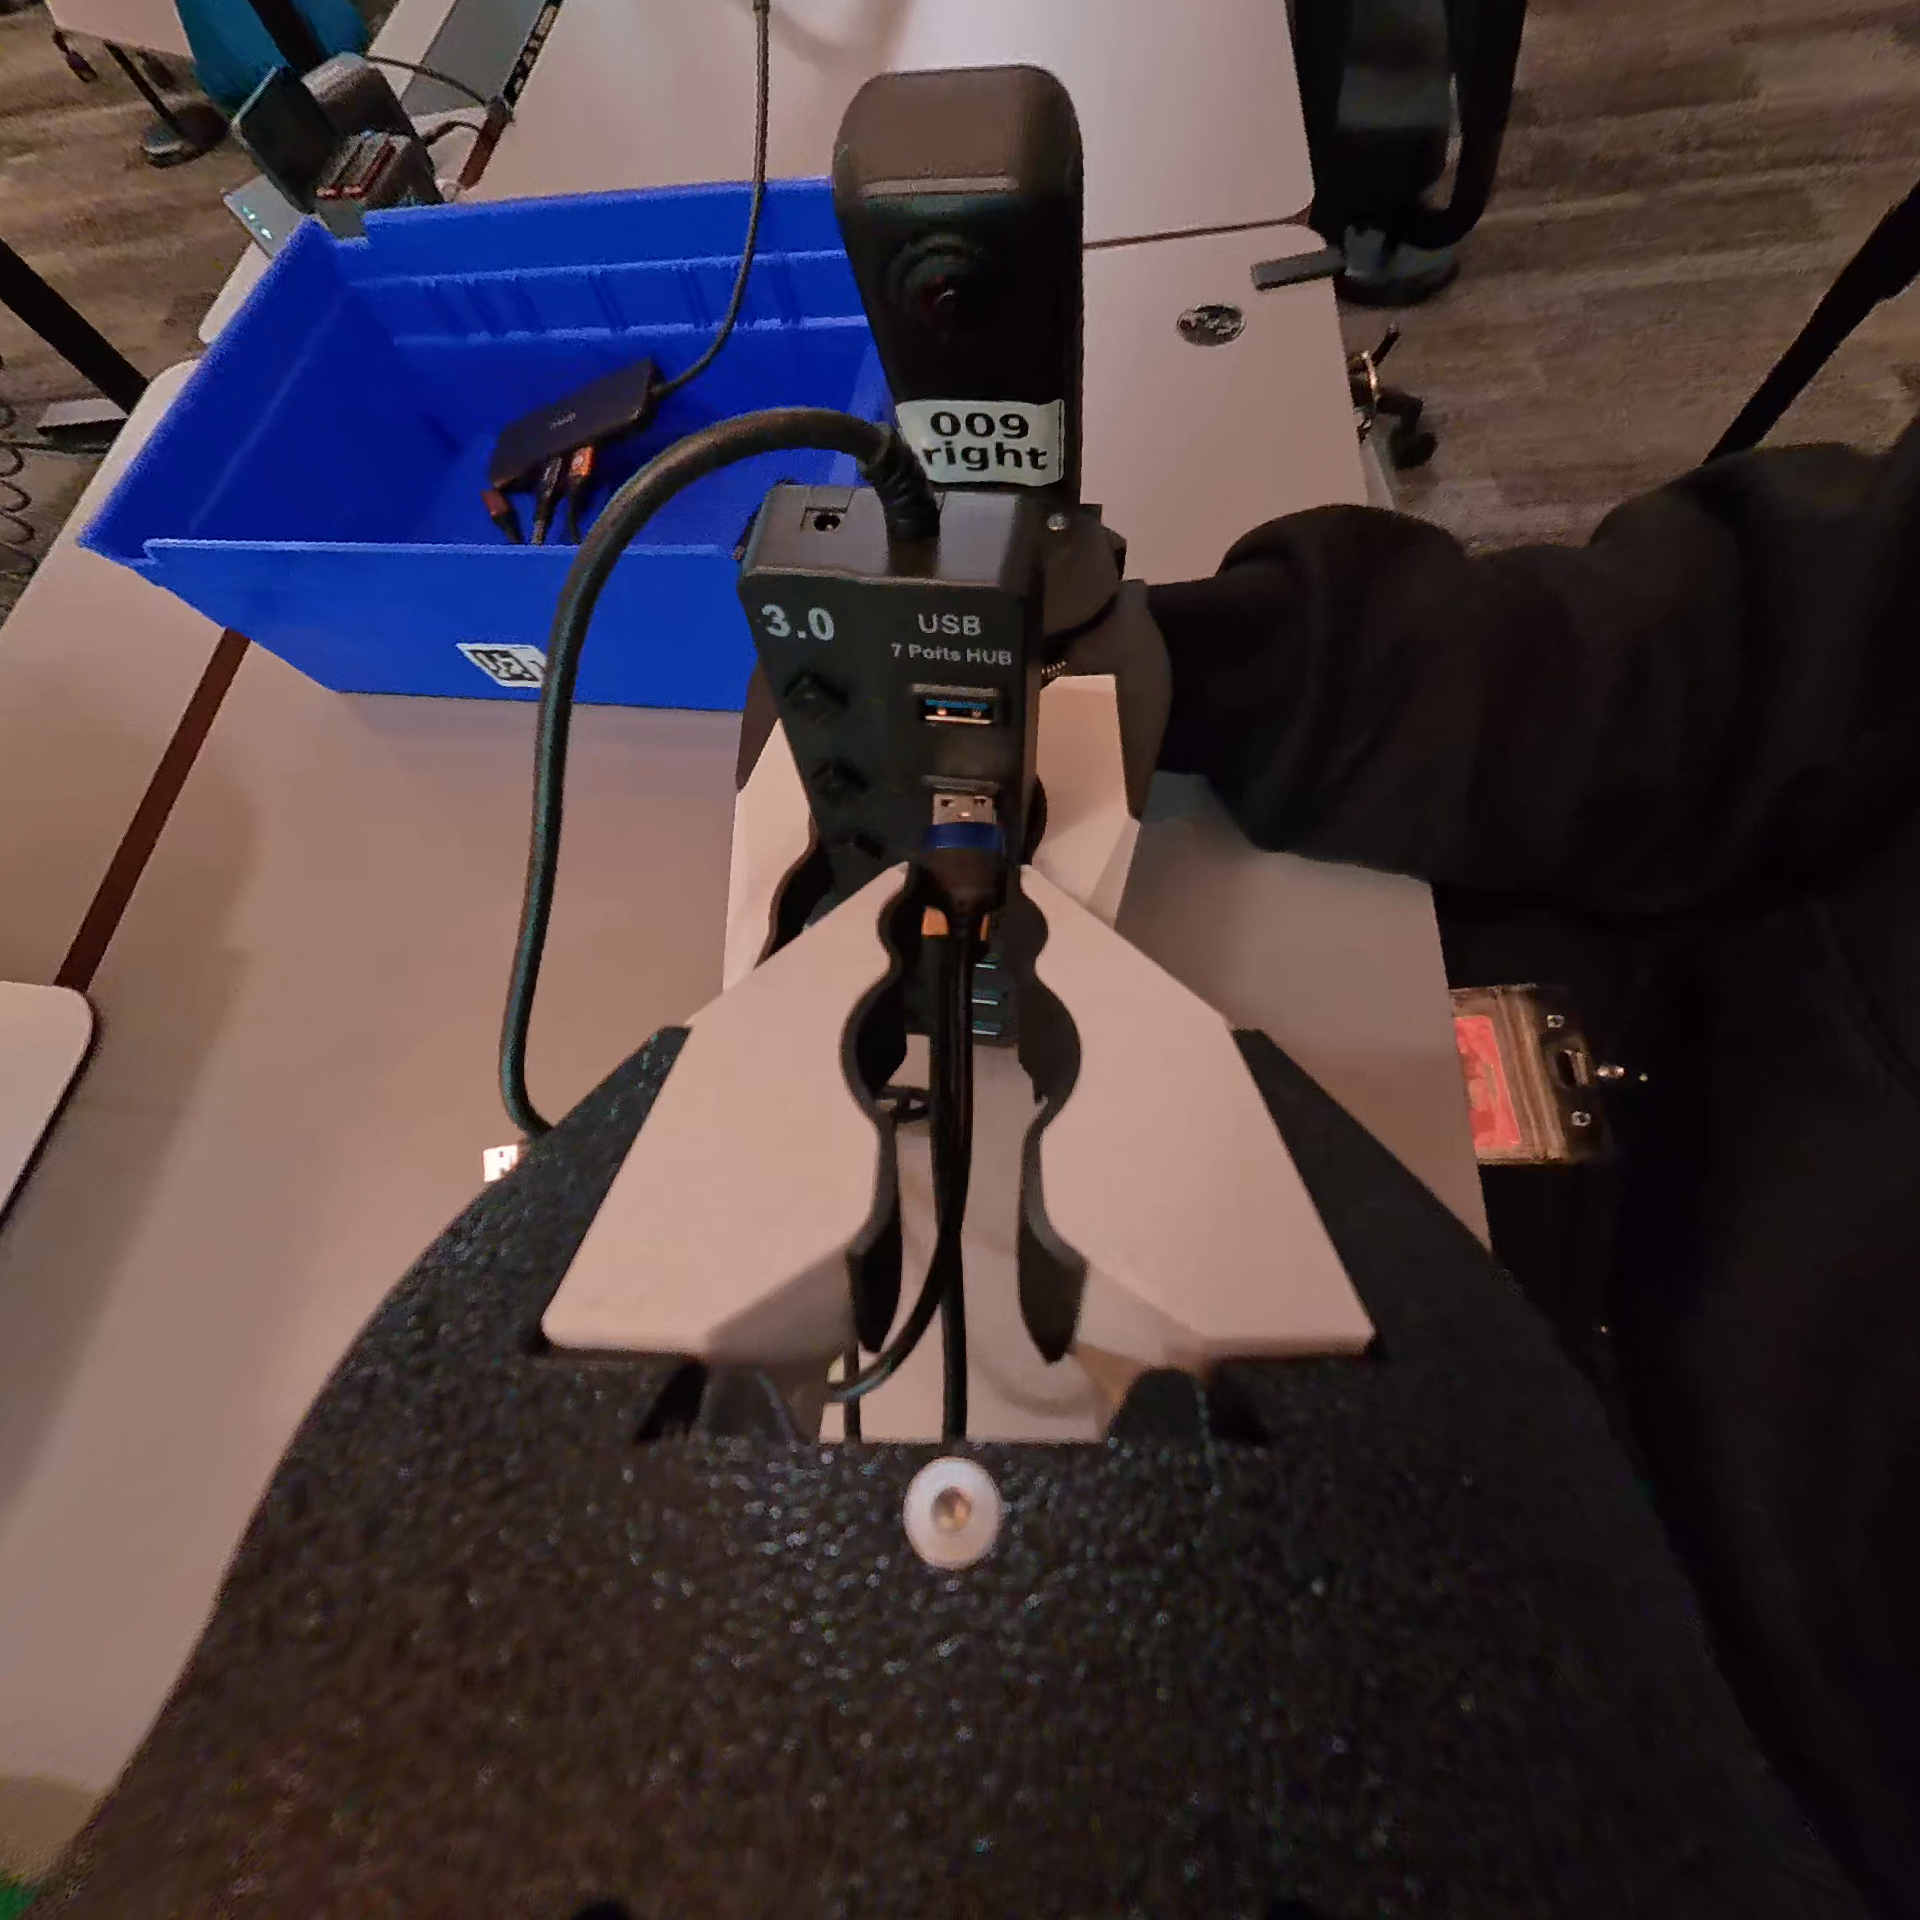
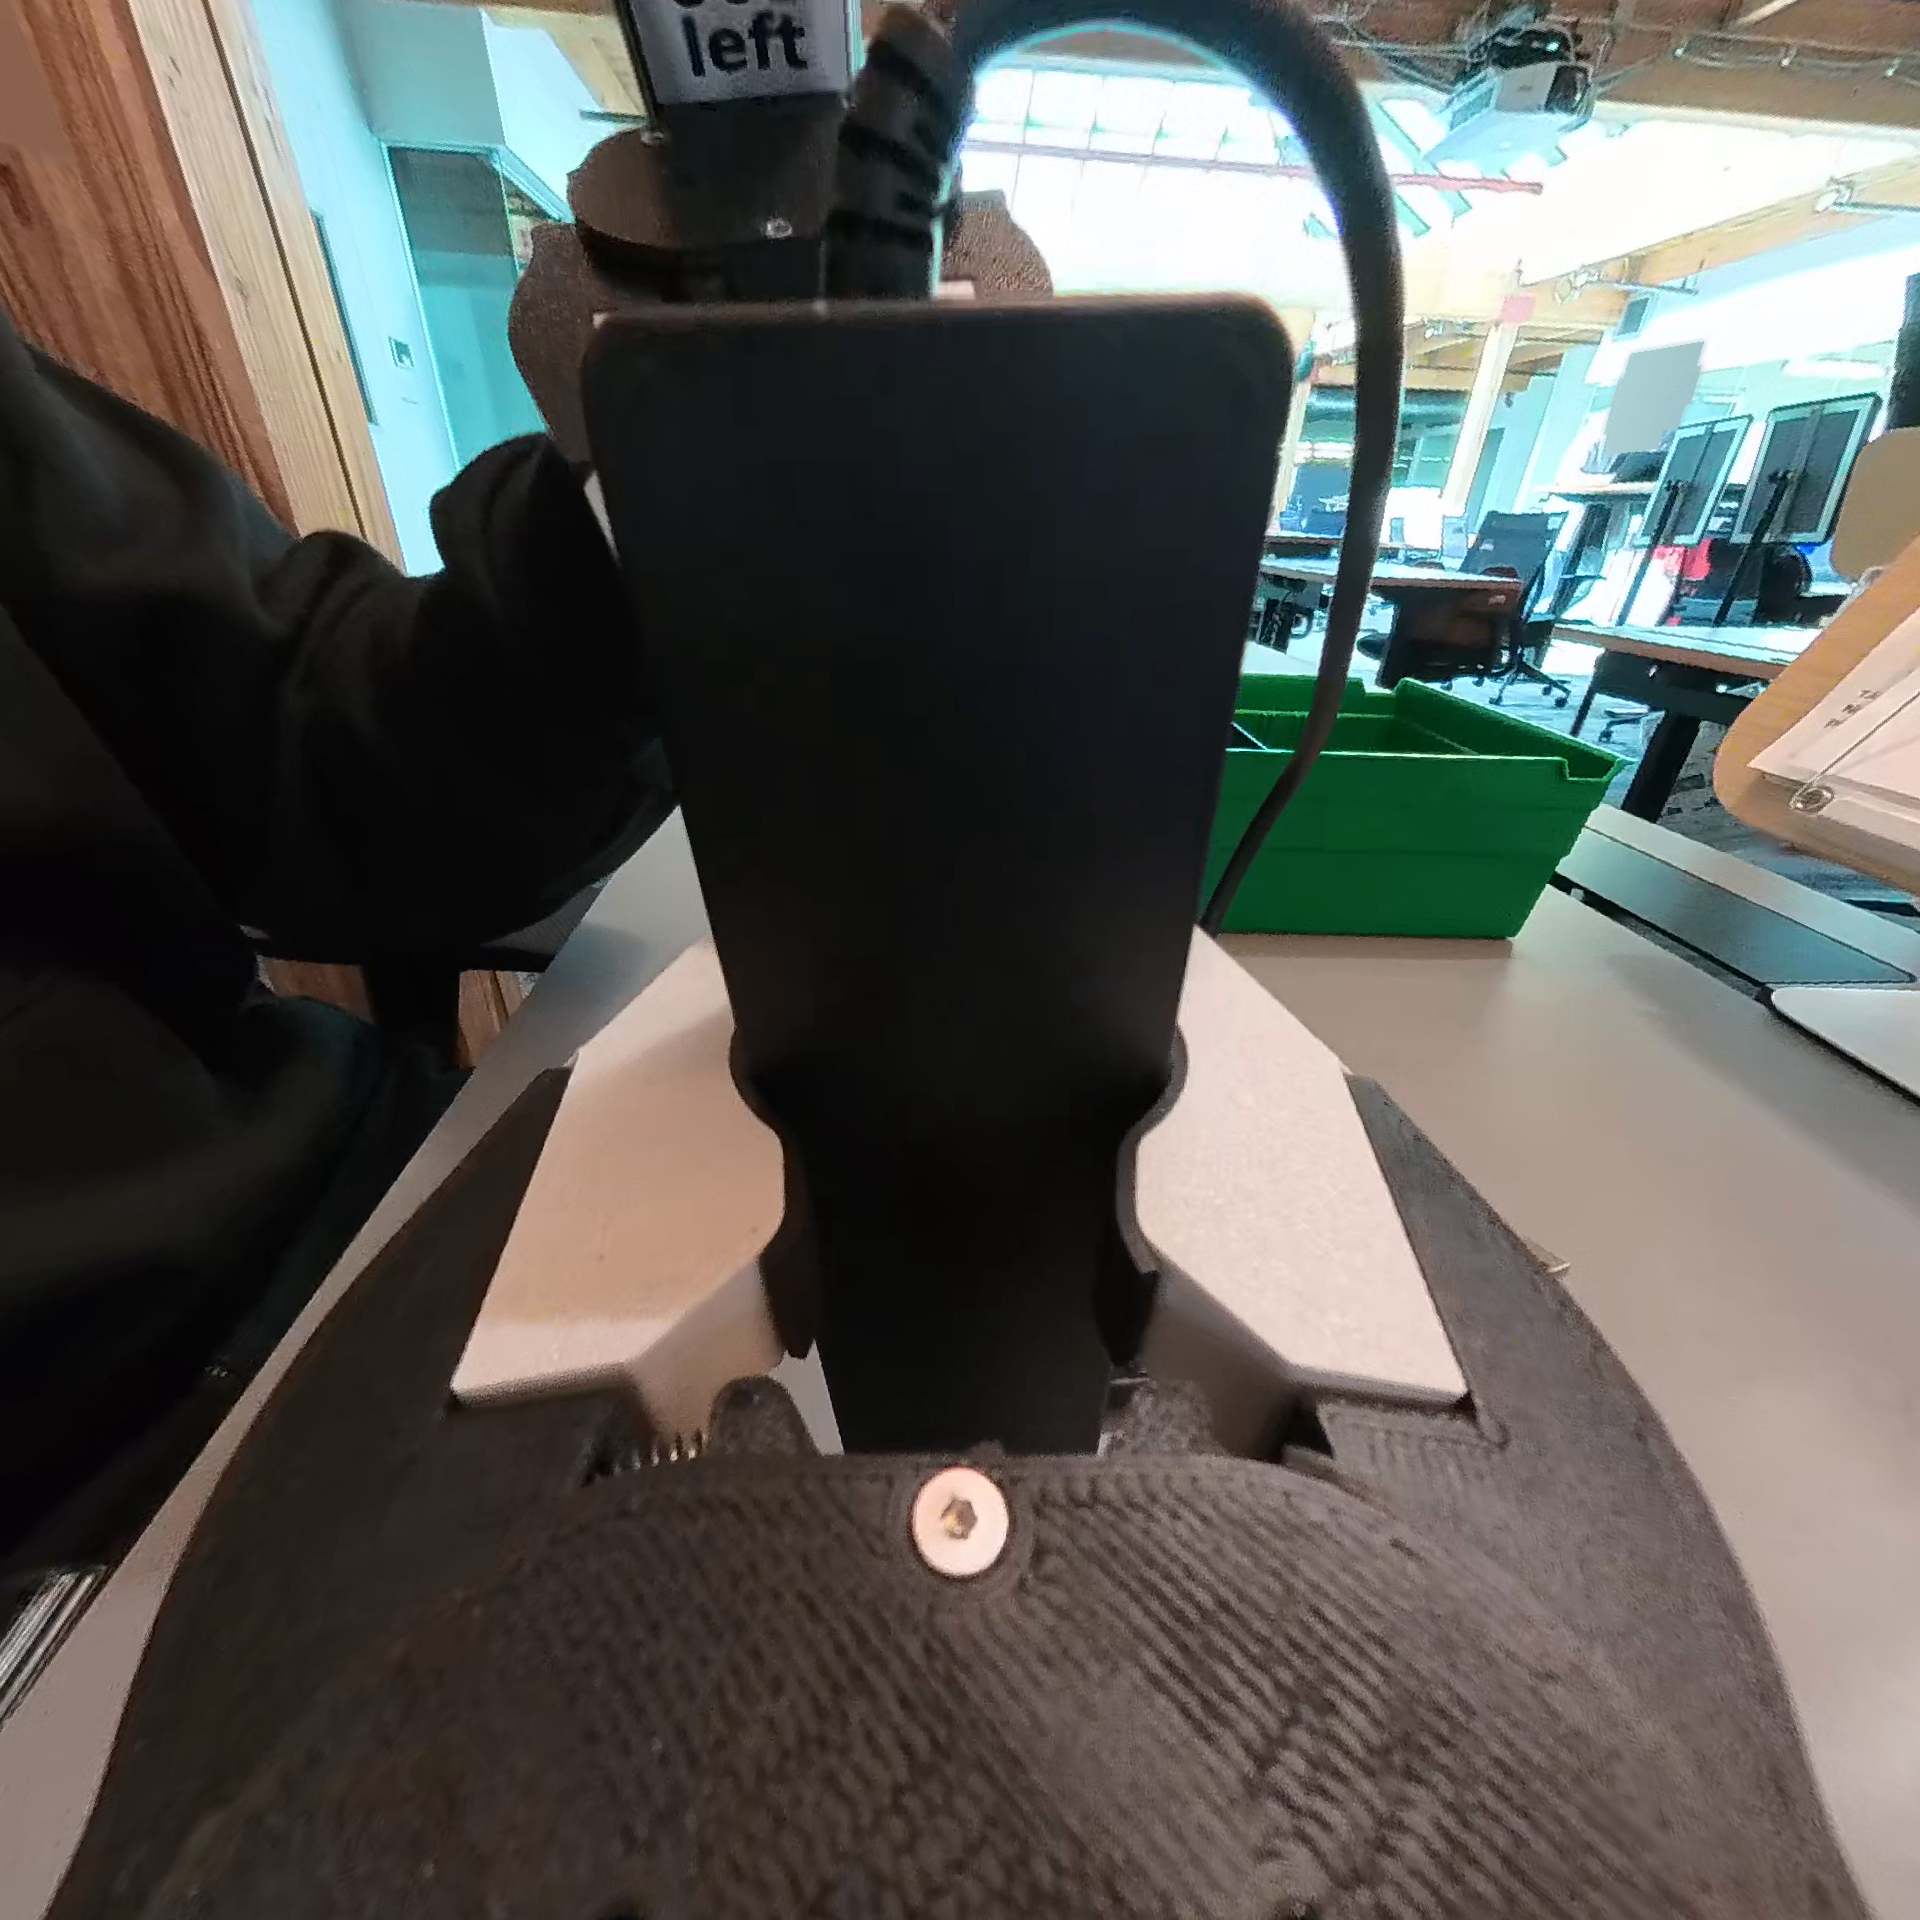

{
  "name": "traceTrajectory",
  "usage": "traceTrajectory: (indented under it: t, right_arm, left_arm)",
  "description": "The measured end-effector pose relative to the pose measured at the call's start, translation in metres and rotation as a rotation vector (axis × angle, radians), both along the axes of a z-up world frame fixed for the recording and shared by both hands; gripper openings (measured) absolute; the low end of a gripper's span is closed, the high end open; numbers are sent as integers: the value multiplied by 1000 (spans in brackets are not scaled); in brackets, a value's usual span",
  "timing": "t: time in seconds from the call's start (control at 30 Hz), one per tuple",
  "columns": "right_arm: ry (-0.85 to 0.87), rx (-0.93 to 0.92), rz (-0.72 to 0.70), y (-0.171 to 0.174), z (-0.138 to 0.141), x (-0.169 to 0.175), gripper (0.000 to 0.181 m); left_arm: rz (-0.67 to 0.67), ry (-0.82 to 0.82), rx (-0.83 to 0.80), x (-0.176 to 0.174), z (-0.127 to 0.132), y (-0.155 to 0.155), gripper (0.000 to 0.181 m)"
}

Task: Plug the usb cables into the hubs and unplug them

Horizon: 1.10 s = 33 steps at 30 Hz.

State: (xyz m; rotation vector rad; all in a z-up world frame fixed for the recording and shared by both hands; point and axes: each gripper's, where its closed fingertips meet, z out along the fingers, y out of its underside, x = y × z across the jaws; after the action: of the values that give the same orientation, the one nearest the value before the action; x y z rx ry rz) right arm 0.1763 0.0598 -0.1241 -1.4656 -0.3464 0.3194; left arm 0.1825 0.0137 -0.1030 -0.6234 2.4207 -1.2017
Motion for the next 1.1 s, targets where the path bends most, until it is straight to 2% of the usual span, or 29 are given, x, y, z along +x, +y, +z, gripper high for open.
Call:
traceTrajectory:
  t: [0.27,0.6,0.83,1.1]
  right_arm:
    - [-4,-7,-4,-1,-1,1,63]
    - [-73,-85,-14,4,-17,-2,63]
    - [-70,-89,13,3,-15,-6,63]
    - [-74,-93,-11,6,-17,-3,62]
  left_arm:
    - [7,11,-75,0,1,2,13]
    - [-1,-25,79,-3,-10,9,12]
    - [-42,-19,-10,-3,-4,5,12]
    - [-12,-46,22,1,-6,4,13]
